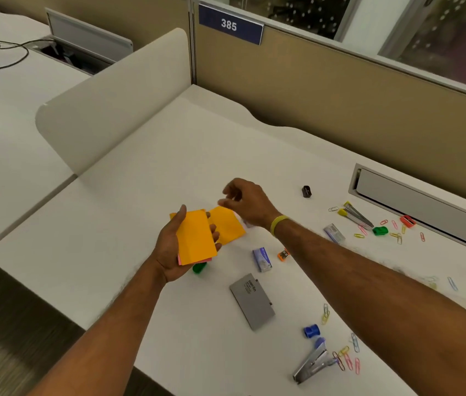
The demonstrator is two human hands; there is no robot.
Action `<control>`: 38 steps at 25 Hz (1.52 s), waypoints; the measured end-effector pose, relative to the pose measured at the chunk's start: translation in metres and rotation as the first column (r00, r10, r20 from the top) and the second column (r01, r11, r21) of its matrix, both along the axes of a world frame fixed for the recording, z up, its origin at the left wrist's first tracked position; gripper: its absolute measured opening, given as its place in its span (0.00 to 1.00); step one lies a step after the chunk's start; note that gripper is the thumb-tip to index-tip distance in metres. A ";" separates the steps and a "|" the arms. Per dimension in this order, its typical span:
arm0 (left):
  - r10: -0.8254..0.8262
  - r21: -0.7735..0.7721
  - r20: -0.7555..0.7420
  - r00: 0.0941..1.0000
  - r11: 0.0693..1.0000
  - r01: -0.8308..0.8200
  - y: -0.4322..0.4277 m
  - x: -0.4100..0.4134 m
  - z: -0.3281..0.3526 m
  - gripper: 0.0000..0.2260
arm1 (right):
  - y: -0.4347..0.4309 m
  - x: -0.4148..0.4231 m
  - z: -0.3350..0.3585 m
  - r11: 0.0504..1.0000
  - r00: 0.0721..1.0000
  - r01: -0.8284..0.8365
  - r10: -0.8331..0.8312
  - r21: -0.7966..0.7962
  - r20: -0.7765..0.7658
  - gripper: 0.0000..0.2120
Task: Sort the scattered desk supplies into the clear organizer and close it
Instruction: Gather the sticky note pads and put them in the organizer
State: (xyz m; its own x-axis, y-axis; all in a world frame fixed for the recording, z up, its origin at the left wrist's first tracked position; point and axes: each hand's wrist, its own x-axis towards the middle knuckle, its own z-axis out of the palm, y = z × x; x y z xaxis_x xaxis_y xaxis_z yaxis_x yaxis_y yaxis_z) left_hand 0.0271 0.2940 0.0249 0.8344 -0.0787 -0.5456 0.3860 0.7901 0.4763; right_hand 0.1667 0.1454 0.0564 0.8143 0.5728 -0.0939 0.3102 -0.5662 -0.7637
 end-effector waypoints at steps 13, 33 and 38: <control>0.157 0.058 -0.028 0.987 0.986 -0.155 0.032 -0.012 -0.019 0.32 | 0.007 -0.013 -0.054 0.750 0.993 0.117 -0.081 -0.651 0.084 0.33; 0.061 0.202 0.002 0.998 0.978 -0.060 -0.026 -0.019 0.006 0.31 | -0.036 -0.094 0.008 0.935 0.807 0.312 -0.166 0.170 -0.567 0.12; -0.012 0.068 0.054 0.998 0.998 0.008 -0.069 -0.019 0.012 0.29 | -0.060 -0.124 0.008 0.924 0.827 0.345 -0.215 0.167 -0.519 0.11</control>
